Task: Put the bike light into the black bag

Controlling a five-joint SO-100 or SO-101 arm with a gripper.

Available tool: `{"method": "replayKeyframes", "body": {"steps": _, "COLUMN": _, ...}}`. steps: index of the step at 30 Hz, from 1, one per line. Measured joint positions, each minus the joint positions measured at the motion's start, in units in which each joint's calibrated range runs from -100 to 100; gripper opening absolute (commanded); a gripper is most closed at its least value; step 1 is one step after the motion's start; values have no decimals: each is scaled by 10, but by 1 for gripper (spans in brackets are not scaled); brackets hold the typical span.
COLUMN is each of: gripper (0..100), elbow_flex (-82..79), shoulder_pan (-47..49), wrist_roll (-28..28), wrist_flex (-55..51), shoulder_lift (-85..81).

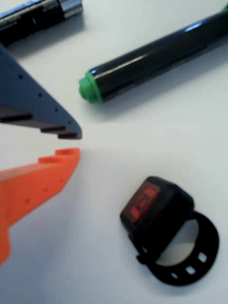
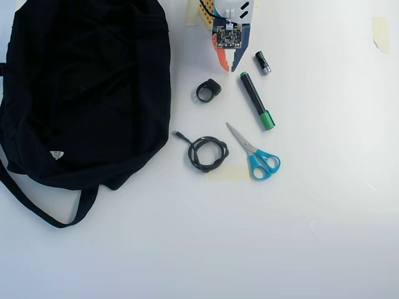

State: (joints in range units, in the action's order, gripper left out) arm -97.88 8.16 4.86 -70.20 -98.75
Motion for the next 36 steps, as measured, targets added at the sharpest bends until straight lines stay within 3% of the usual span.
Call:
{"method": "replayKeyframes", "body": {"steps": 8, "gripper": 2, "elbow_flex": 109, "shoulder_pan": 0, "wrist_roll": 2, "wrist_flex": 43, "shoulder_lift": 64}}
{"method": "replayKeyframes", "body": {"steps": 17, "gripper": 2, "elbow_flex": 377, "shoulder_pan": 6, "wrist_roll": 4, "wrist_flex": 186, "shoulder_lift": 326}}
{"method": "replayKeyframes", "body": {"steps": 27, "gripper": 2, "elbow_flex": 643, "shoulder_pan": 6, "wrist_roll": 2, "wrist_flex": 463, "shoulder_lift": 602}}
{"method": "replayKeyframes", "body": {"steps": 32, "gripper": 2, "elbow_flex": 805, "shoulder_pan": -22, "wrist_roll": 0, "wrist_flex": 511, "shoulder_lift": 759}}
{"method": "replayKeyframes", "body": {"steps": 36, "gripper": 2, "elbow_flex": 911, "shoulder_pan": -23, "wrist_roll": -36, "wrist_flex": 519, "shoulder_lift": 868}}
